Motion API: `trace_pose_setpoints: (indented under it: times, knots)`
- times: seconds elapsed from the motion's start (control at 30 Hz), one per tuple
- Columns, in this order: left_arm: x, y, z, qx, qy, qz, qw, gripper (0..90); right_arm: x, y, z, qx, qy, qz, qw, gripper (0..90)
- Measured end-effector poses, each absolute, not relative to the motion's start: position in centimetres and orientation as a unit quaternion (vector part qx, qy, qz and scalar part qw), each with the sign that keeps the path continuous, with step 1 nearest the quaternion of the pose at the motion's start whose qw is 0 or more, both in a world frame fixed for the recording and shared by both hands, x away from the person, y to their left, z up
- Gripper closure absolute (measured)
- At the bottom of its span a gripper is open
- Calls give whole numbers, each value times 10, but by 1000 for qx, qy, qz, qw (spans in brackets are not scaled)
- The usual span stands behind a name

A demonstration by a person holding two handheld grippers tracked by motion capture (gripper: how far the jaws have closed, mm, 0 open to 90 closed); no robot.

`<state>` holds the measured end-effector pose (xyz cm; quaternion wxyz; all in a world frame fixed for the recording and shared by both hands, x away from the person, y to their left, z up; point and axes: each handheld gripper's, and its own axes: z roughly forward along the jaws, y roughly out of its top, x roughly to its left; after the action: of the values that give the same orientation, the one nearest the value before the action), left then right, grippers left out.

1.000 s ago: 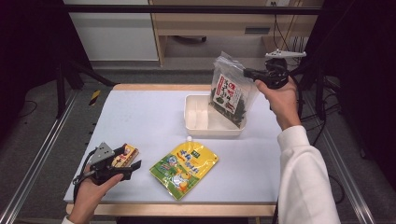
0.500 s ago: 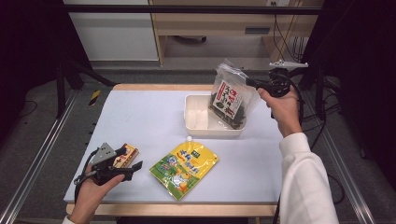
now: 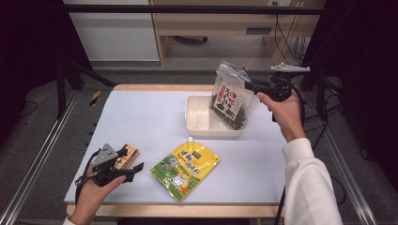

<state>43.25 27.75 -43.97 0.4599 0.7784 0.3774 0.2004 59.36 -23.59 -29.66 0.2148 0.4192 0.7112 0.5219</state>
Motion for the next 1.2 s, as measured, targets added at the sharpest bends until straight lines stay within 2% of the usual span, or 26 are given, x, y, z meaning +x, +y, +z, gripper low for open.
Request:
trace_pose_setpoints:
  times: [0.07, 0.2, 0.4, 0.53, 0.63, 0.9, 1.2]
  knots:
    - [433, 278, -440, 779, 377, 203, 458, 128, 587, -235, -295, 417, 714, 515, 227, 419]
    - [432, 276, -441, 784, 371, 206, 453, 126, 567, -236, -289, 404, 708, 516, 260, 280]
    - [432, 274, -441, 784, 371, 213, 450, 125, 532, -238, -290, 394, 702, 523, 279, 154]
    - [431, 273, -441, 783, 369, 216, 452, 110, 506, -234, -307, 394, 717, 496, 291, 96]
    - [430, 272, -440, 782, 365, 218, 456, 95, 491, -229, -324, 385, 725, 483, 304, 94]
    - [429, 267, -442, 785, 357, 218, 456, 83, 461, -207, -374, 400, 727, 467, 304, 141]
    - [430, 262, -439, 778, 368, 219, 460, 82, 449, -174, -410, 398, 754, 451, 265, 160]
